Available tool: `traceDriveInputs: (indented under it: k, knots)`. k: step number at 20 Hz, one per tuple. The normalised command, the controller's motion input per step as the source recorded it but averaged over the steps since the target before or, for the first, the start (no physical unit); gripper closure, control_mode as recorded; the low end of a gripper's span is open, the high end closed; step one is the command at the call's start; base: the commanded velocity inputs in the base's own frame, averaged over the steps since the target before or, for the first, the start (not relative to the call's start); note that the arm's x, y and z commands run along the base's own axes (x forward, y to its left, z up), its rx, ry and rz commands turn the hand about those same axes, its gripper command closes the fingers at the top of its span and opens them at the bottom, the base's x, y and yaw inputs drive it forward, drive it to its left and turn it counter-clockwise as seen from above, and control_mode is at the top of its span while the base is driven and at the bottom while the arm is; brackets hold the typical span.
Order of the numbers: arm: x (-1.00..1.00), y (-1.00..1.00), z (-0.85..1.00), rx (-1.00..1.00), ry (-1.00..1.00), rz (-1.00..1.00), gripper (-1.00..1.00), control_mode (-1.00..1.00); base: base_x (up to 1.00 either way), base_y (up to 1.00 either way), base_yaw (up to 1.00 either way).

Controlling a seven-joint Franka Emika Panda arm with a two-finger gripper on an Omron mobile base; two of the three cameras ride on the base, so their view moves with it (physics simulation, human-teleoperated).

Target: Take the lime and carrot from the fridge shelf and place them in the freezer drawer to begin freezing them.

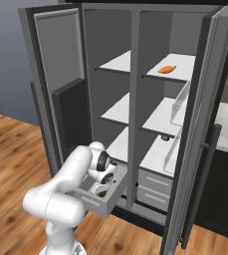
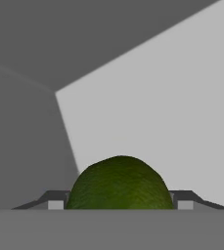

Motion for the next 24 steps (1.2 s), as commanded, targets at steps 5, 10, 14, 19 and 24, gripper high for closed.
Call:
traceDriveInputs:
  k: [5,10,14,19,24]
  knots:
    - [-0.10,0.14,-0.39,0.00,0.00,0.00,1.00,-1.00,0.00,0.00,0.00]
    - [-0.55,0.21,-0.43,0.00,0.00,0.04,1.00,-1.00,0.00,0.00,0.00]
    - [-0.78,0.24,-0.49,0.00,0.00,0.05,1.00,-1.00,0.00,0.00,0.00]
    - [-0.84,0.23,-0.48,0.00,0.00,0.05,1.00,-1.00,0.00,0.00,0.00]
    - [-0.85,0.18,-0.45,0.00,0.00,0.05,1.00,-1.00,0.00,0.00,0.00]
